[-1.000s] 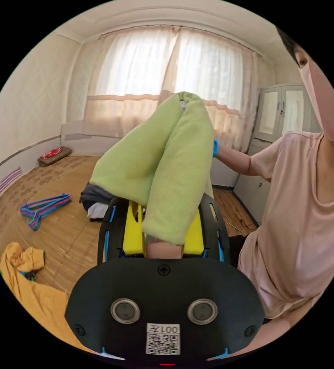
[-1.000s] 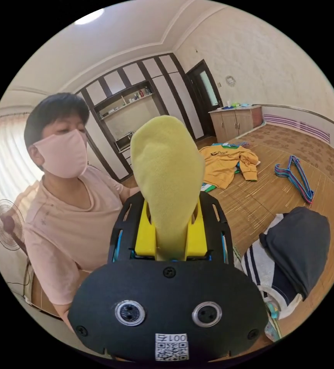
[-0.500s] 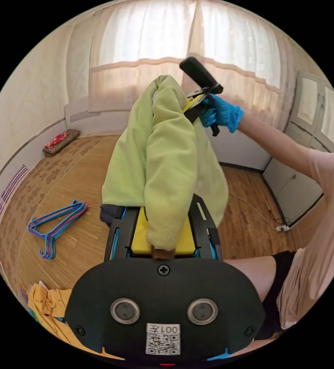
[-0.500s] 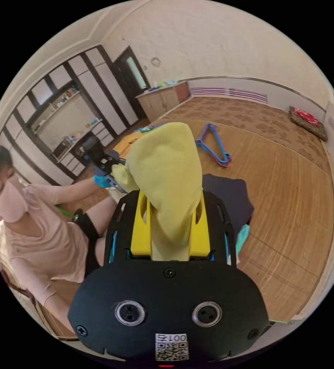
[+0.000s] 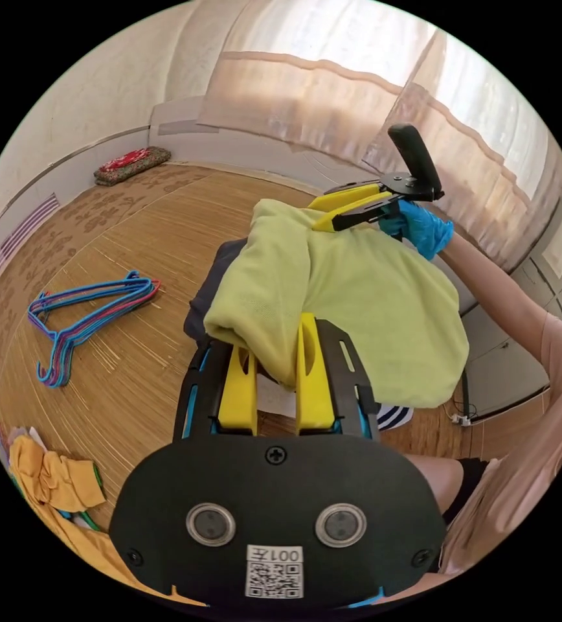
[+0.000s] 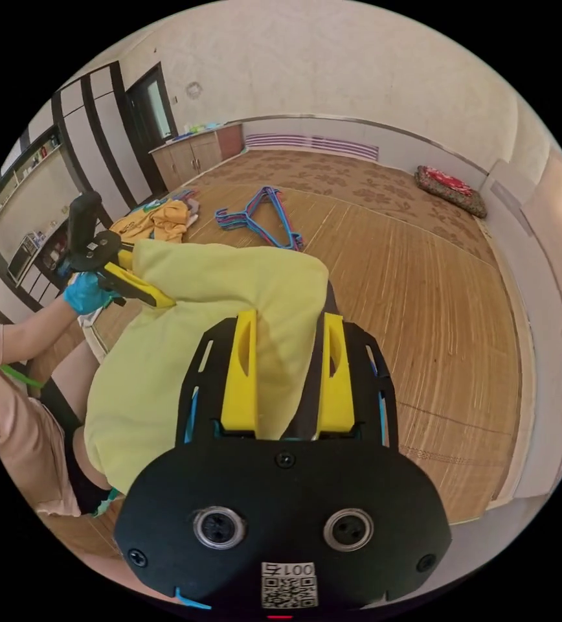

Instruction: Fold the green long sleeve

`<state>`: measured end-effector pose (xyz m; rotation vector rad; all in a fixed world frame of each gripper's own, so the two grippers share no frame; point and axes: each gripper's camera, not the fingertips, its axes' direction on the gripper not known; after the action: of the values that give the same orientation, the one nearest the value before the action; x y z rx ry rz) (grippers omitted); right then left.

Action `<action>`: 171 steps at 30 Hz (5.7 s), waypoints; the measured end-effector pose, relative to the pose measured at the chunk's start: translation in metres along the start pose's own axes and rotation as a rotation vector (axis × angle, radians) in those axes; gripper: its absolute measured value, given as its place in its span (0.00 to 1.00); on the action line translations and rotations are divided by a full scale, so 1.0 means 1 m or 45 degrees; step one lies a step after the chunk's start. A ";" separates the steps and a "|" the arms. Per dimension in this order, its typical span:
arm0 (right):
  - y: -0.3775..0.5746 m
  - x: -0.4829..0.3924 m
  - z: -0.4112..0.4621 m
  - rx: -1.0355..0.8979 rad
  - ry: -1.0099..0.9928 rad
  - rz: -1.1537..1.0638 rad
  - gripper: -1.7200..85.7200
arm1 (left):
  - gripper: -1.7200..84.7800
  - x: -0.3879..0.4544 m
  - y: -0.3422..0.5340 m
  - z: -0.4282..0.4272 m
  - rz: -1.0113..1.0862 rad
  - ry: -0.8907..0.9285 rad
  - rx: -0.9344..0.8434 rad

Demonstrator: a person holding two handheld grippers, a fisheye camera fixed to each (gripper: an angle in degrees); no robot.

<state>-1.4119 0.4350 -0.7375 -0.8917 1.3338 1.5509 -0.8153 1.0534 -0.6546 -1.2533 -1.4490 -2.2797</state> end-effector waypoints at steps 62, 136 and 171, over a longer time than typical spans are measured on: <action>0.258 -0.236 -0.015 0.102 0.816 -0.107 0.02 | 0.02 -0.011 0.000 -0.010 -0.069 -0.297 -0.109; 0.233 -0.439 0.006 0.273 0.117 0.873 0.03 | 0.01 0.300 0.345 -0.067 -0.729 -0.412 0.053; 0.049 -0.703 0.033 0.201 -0.151 0.337 0.03 | 0.00 0.401 0.392 -0.107 -0.972 -1.131 0.274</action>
<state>-1.2067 0.3505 -0.0678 -0.5333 1.5097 1.6429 -0.9214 0.8776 -0.1218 -2.0255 -2.7780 -1.8266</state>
